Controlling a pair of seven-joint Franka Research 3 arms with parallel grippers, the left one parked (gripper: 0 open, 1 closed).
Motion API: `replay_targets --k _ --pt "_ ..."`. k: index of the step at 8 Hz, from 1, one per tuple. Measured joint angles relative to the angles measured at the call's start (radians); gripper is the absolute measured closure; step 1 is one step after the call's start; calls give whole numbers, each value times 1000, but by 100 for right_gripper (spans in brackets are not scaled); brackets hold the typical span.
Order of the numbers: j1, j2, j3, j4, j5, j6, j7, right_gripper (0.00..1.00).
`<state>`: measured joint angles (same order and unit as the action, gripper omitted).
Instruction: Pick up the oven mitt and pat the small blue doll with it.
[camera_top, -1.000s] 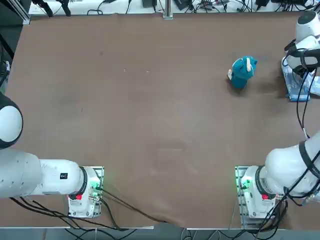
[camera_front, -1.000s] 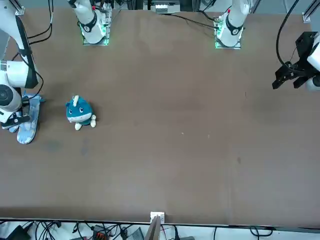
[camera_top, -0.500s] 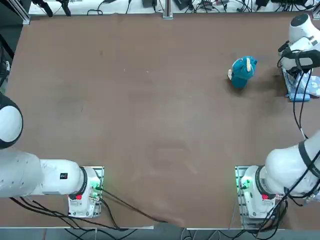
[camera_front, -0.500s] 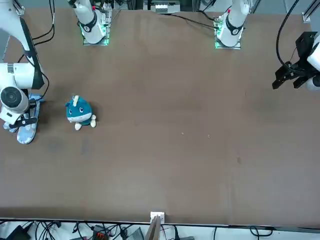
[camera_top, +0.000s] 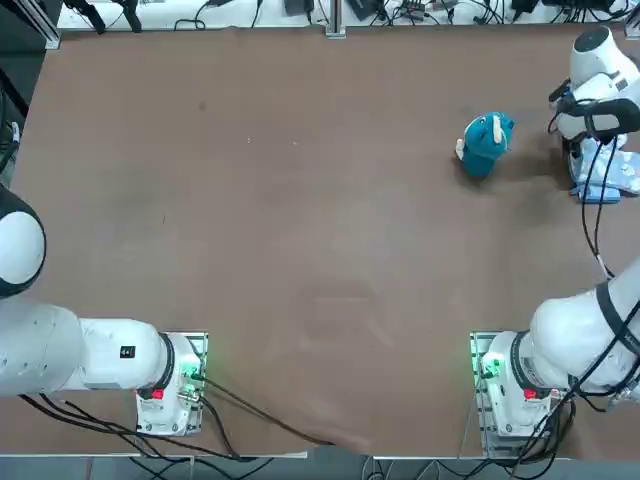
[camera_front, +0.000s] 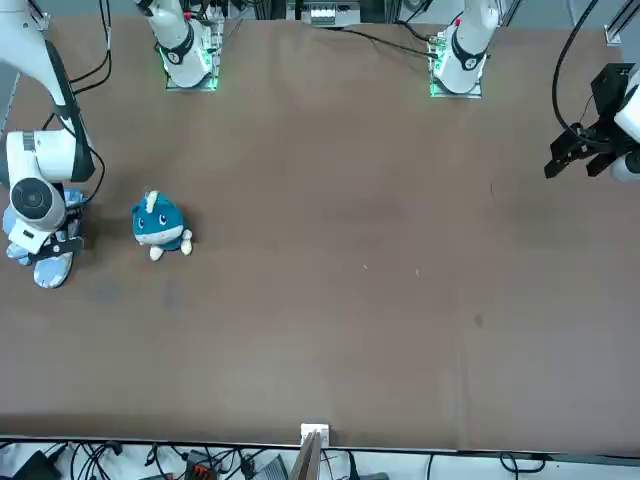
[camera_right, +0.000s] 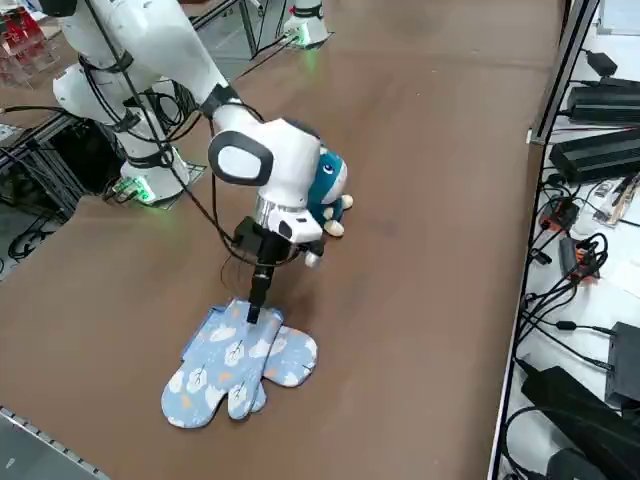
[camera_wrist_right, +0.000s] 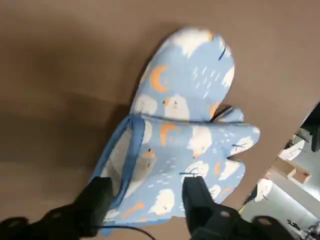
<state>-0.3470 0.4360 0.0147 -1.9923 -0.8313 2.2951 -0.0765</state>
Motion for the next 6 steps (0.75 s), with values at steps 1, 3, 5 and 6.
replay_targets --k 1,3,5,6 --pt "4 -32 26 16 65 -18 -1 0" --pt "9 -110 89 74 185 -144 -1 0" --pt "12 -179 143 167 367 -290 -2 0" --pt "12 -211 156 218 451 -368 -2 0"
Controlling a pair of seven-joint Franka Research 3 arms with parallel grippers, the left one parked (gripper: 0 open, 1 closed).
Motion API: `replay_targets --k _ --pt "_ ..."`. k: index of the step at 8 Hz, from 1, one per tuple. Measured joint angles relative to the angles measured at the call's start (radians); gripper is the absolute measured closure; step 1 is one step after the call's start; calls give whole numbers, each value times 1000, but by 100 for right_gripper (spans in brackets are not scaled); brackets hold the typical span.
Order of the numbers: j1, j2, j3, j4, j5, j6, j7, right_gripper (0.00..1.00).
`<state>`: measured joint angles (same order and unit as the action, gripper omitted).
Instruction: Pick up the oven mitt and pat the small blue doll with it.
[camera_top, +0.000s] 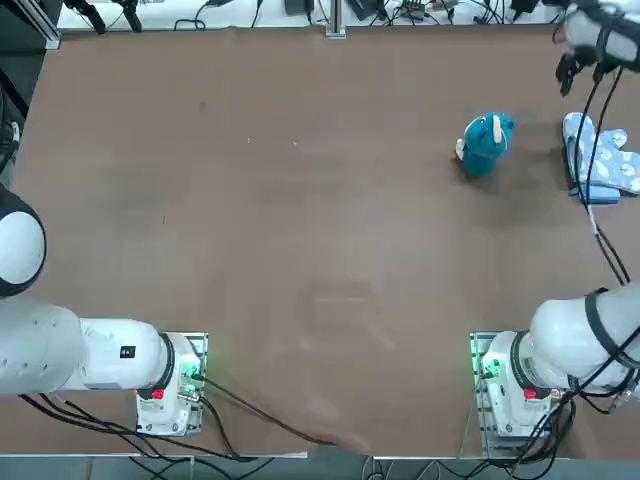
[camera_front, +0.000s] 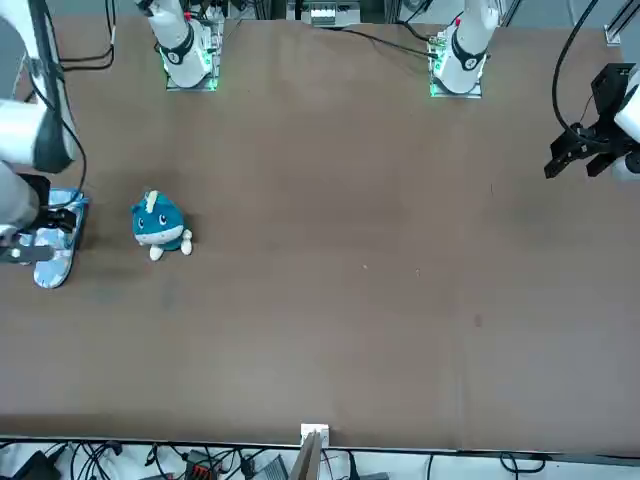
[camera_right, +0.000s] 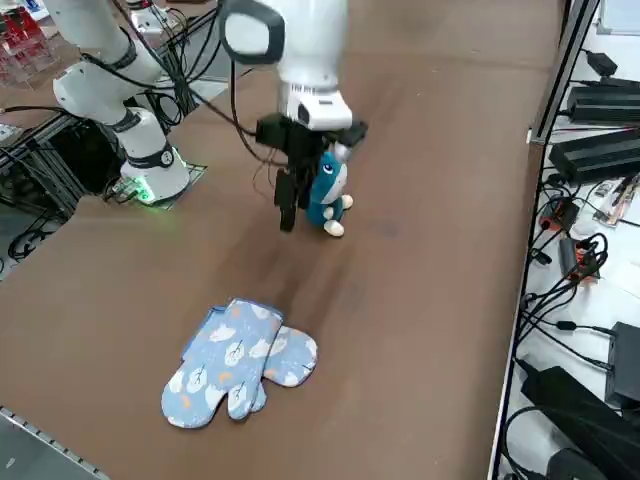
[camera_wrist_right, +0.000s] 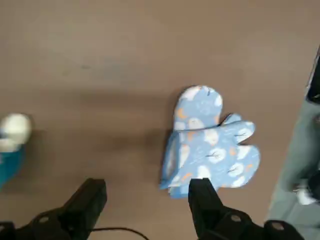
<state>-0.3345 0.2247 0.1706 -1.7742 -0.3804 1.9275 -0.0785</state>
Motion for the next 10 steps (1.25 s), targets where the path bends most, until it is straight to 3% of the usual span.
replay_targets --k 2,4,7,8,10 --pt "0 -45 32 122 161 -163 0 0" --pt "1 -63 65 250 252 -307 0 0" --pt "42 -67 62 369 312 -397 0 0" --pt "97 -76 19 378 322 -414 1 0" --pt "259 -120 -153 371 395 -459 5 0"
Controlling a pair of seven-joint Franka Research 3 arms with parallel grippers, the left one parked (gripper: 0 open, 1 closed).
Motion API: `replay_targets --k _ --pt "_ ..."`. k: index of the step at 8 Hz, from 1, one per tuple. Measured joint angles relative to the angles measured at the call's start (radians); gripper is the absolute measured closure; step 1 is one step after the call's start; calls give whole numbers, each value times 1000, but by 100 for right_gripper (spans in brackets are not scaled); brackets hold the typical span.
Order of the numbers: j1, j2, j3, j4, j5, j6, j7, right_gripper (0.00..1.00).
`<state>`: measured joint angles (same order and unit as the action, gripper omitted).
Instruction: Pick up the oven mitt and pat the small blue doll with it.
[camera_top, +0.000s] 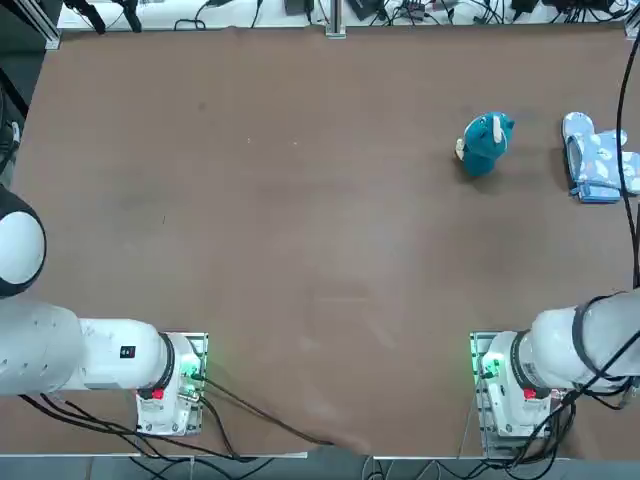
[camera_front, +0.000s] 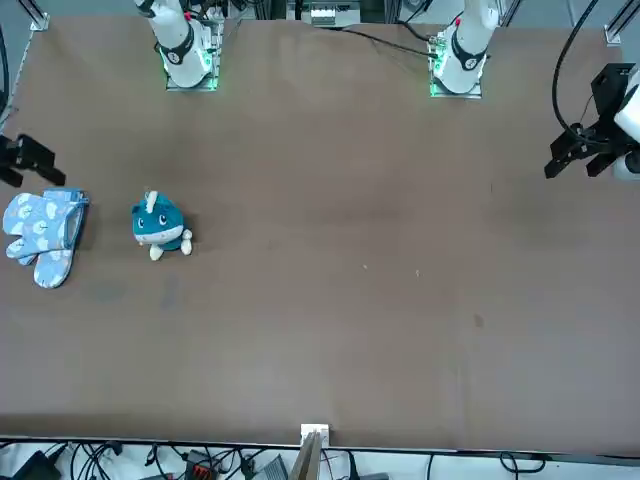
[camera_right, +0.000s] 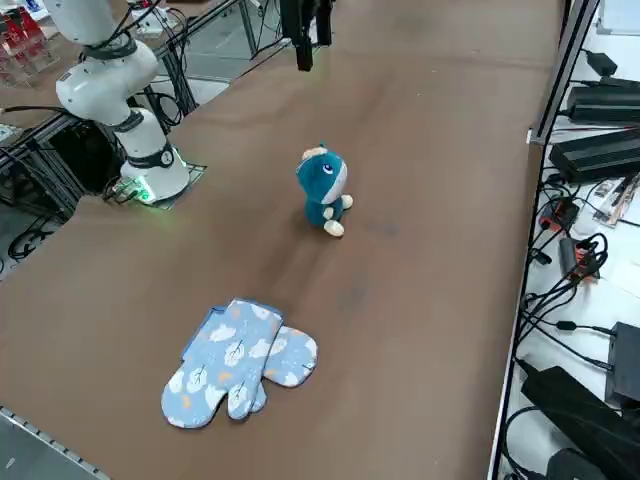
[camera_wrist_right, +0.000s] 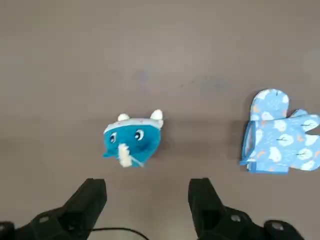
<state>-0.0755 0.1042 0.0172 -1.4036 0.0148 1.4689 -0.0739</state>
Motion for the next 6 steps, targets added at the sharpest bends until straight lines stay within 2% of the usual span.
replay_targets --k 1,2,4,6 --pt "54 -32 -62 -21 18 -8 0 0" --pt "86 -66 -91 -57 21 -6 0 0" --pt "128 -138 -124 -164 21 35 0 0" --pt "136 -173 -128 -212 4 57 0 0"
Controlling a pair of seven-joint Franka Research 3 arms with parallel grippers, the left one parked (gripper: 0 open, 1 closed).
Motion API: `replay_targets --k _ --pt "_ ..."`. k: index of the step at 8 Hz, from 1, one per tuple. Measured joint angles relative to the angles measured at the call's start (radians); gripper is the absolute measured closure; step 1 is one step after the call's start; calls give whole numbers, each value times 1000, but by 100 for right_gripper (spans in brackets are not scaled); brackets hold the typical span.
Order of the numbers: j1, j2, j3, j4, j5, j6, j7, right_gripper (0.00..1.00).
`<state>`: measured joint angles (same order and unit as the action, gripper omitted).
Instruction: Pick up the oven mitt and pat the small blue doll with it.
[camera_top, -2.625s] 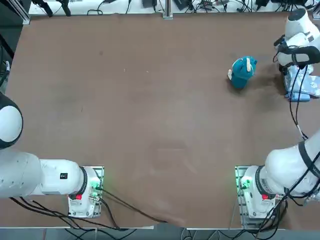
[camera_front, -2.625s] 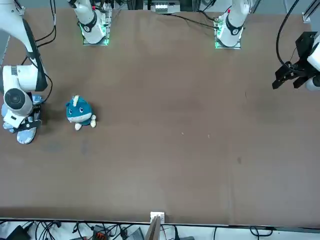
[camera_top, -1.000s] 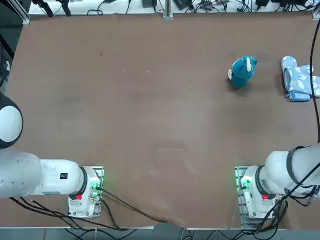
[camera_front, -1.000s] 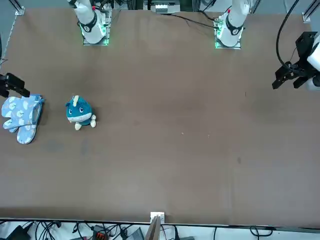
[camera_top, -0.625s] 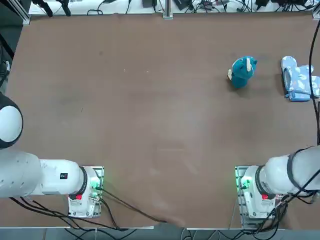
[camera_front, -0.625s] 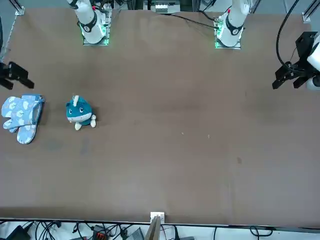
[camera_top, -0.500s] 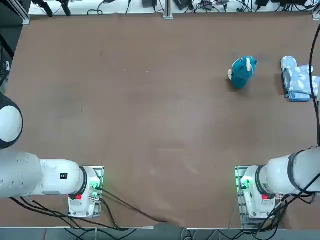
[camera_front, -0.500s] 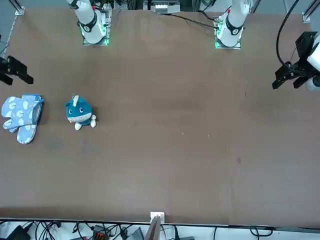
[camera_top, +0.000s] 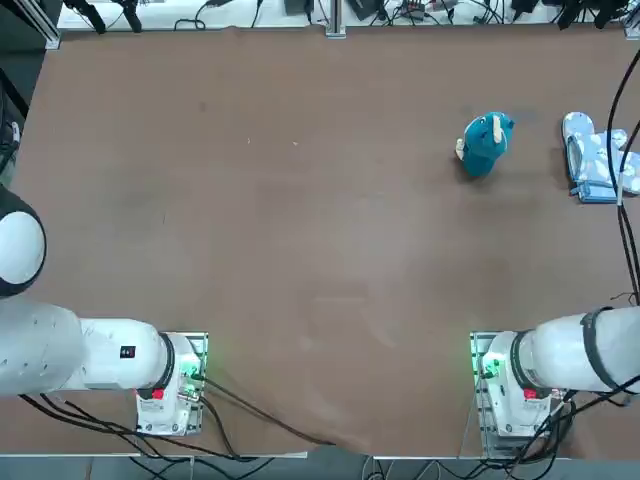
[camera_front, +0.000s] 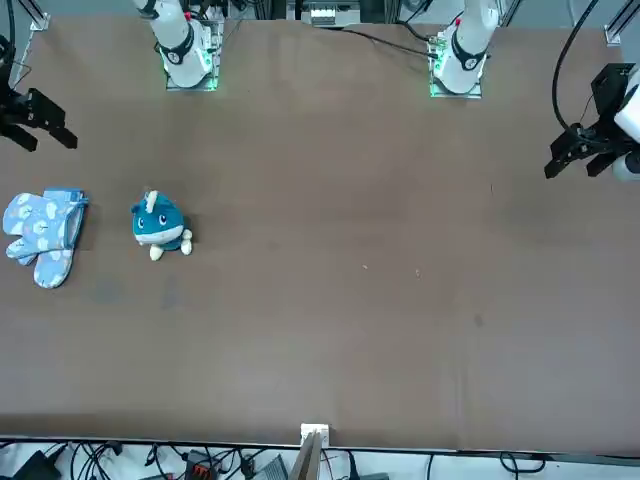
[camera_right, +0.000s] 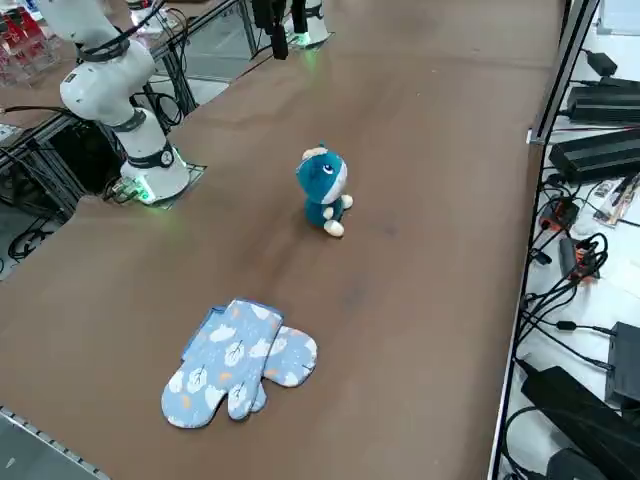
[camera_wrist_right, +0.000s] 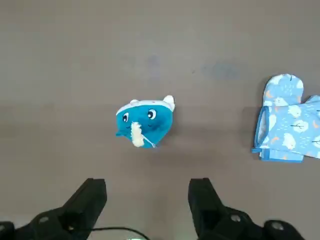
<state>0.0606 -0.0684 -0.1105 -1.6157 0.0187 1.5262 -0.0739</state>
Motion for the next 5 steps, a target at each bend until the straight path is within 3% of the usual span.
replay_targets --k 5 --pt "14 -2 0 -7 -25 27 1 0"
